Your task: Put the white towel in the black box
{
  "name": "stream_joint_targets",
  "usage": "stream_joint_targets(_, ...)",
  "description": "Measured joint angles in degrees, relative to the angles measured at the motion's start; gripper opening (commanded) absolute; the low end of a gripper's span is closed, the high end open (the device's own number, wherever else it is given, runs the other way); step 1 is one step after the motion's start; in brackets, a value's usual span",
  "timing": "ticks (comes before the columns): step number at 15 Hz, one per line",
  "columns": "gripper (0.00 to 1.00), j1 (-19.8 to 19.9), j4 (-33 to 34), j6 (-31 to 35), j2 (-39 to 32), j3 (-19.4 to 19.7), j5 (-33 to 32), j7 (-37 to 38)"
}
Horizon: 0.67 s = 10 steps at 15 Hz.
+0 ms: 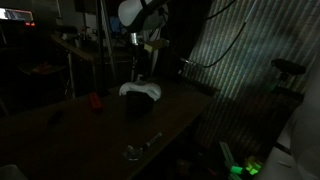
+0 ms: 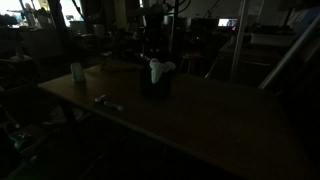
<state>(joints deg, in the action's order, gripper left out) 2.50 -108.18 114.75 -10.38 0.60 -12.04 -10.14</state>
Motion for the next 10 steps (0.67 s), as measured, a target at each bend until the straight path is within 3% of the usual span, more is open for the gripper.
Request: stream_joint_targets(10, 0.00, -1.3, -2.3, 6.3, -3.0, -0.5, -0.6, 0.0)
